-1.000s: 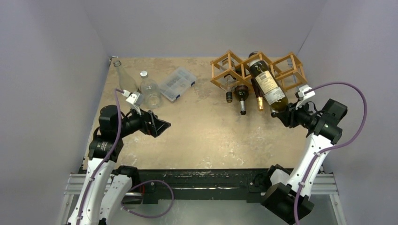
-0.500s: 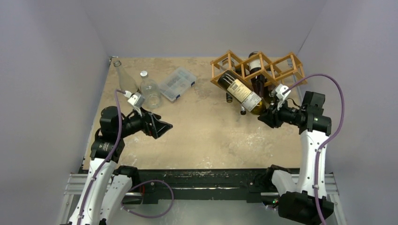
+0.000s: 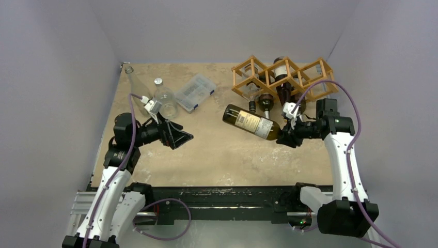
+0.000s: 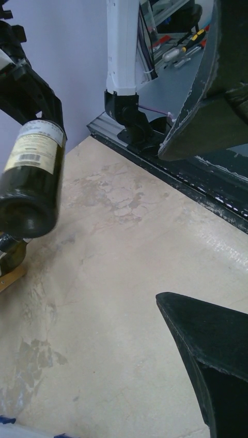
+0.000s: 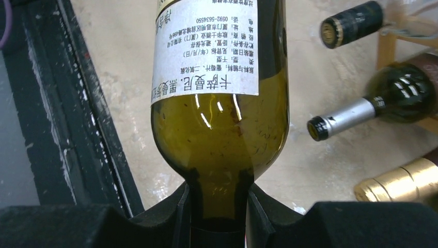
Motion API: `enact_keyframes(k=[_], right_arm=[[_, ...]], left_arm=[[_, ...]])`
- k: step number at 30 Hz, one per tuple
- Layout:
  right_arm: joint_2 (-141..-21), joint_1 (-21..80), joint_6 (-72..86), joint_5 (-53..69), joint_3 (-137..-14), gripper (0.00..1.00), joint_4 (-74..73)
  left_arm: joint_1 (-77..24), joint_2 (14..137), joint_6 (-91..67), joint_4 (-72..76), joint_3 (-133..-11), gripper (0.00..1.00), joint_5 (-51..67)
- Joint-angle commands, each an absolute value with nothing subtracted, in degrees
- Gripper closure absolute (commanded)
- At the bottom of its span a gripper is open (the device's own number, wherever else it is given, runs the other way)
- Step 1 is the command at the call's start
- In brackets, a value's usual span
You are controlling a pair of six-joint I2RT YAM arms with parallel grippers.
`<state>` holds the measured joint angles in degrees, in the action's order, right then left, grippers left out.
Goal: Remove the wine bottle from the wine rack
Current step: Pick up the wine bottle from the wine rack.
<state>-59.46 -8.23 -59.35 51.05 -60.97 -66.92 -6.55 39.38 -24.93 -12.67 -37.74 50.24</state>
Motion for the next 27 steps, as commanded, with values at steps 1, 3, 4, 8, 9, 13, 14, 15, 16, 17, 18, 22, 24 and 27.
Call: enact_keyframes(k=[1,3,4,8,9,13,14,15,16,17,18,22,24,27], right_arm=[[-61.5,-4.6,-68.1,53.7,-62.3,1.0,-69.8],[-62.3,-3.4,-69.0,53.3,-62.0,1.0,-70.2],[-62.4,-2.8,-69.2,52.8,-61.7,1.0,-69.9],[-61.8,-0.5,-68.7,50.2,-60.2,1.0,-67.6],[-61.7,0.8,-68.7,49.5,-60.0,1.0,-67.3],[-62.3,3.3,-69.8,48.3,-59.2,1.0,-67.4],[-62.6,3.9,-70.0,48.3,-59.2,1.0,-67.7],[-63.1,4.4,-70.0,48.3,-59.2,1.0,-68.0],[-63.6,4.9,-70.0,48.3,-59.2,1.0,-68.2],[-64.0,5.3,-70.0,48.3,-59.1,1.0,-68.3],[-64.4,5.7,-69.8,48.5,-59.0,1.0,-68.2],[-66.1,7.3,-68.4,49.0,-58.4,1.0,-67.5],[-67.0,7.9,-67.7,50.2,-58.4,1.0,-67.4],[-68.0,8.3,-67.1,52.4,-58.2,1.0,-67.0]], left_arm=[[-9.8,39.7,-26.7,-7.5,-38.4,0.0,50.1],[-13.7,40.3,-25.9,-7.7,-39.5,0.0,47.4],[-15.9,40.9,-25.1,-8.2,-40.3,0.0,45.9],[-20.8,44.1,-23.7,-9.8,-43.3,0.0,42.9],[-21.9,44.7,-22.8,-10.4,-43.9,0.0,41.6],[-29.2,46.6,-17.7,-11.7,-46.7,0.0,34.9],[-31.3,47.1,-16.3,-11.8,-47.2,0.0,33.3],[-33.4,47.6,-14.5,-11.7,-47.7,0.0,31.7],[-35.5,48.1,-12.5,-11.8,-48.2,0.0,30.3],[-37.4,48.5,-10.6,-11.8,-48.7,0.0,28.6],[-39.3,48.9,-8.3,-11.7,-48.9,0.0,27.0],[-47.8,50.3,4.0,-10.3,-48.1,0.0,20.5],[-51.7,51.0,10.4,-8.8,-46.8,0.0,17.8],[-56.4,52.7,18.2,-6.9,-45.7,0.0,13.9]])
